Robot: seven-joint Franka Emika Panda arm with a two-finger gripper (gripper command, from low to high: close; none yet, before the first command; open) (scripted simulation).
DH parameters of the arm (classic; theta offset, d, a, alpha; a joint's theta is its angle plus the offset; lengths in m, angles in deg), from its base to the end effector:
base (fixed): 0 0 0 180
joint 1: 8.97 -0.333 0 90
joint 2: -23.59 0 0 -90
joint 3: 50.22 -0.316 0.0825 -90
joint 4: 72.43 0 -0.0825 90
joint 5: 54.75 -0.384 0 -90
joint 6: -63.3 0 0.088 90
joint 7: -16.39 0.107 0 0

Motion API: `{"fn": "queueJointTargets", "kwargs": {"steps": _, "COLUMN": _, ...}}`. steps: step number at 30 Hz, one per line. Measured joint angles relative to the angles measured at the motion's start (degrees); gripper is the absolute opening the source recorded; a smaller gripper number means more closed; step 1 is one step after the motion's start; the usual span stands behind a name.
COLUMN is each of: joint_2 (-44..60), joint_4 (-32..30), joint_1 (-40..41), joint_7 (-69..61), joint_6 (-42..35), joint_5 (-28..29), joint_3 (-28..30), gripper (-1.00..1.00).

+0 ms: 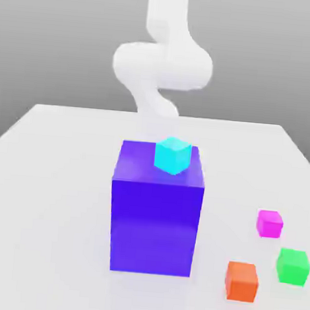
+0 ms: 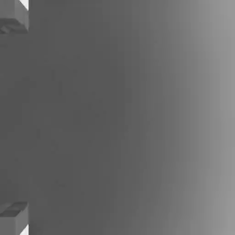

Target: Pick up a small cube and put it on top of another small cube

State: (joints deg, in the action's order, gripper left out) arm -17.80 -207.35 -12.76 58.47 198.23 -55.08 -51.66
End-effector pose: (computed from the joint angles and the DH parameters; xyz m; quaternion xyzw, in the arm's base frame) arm 0.3763 0.0376 0.6611 -0.8871 0.2968 -0.3262 0.1361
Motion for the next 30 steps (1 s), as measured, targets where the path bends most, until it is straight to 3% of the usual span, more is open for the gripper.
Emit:
{"fn": "queueJointTargets", "kwargs": {"steps": 13, "joint_2": 27.9, "joint_4": -18.1, "joint_1": -22.0, "joint_7": -22.2, "joint_6": 19.1, "joint_5": -1.1, "joint_3": -10.5, "gripper": 0.00}}
{"fn": "queueJointTargets", "kwargs": {"steps": 19, "joint_2": 40.6, "joint_4": -26.4, "joint_1": -30.4, "joint_7": -30.2, "joint_6": 27.8, "joint_5": 1.2, "joint_3": -16.7, "gripper": 0.00}}
{"fn": "queueJointTargets", "kwargs": {"steps": 22, "joint_2": 47.0, "joint_4": -26.8, "joint_1": -33.4, "joint_7": -27.4, "joint_6": 32.4, "joint_5": 7.3, "joint_3": -14.4, "gripper": 0.00}}
{"fn": "queueJointTargets", "kwargs": {"steps": 26, "joint_2": 55.3, "joint_4": -25.3, "joint_1": -41.0, "joint_7": -22.7, "joint_6": 39.0, "joint_5": 13.8, "joint_3": -5.3, "gripper": 0.00}}
{"fn": "queueJointTargets", "kwargs": {"steps": 27, "joint_2": 57.2, "joint_4": -24.9, "joint_1": -42.7, "joint_7": -21.9, "joint_6": 40.5, "joint_5": 14.8, "joint_3": -3.3, "gripper": -1.00}}
{"fn": "queueJointTargets", "kwargs": {"steps": 30, "joint_2": 57.2, "joint_4": -24.9, "joint_1": -42.7, "joint_7": -21.9, "joint_6": 40.5, "joint_5": 14.9, "joint_3": -3.3, "gripper": -1.00}}
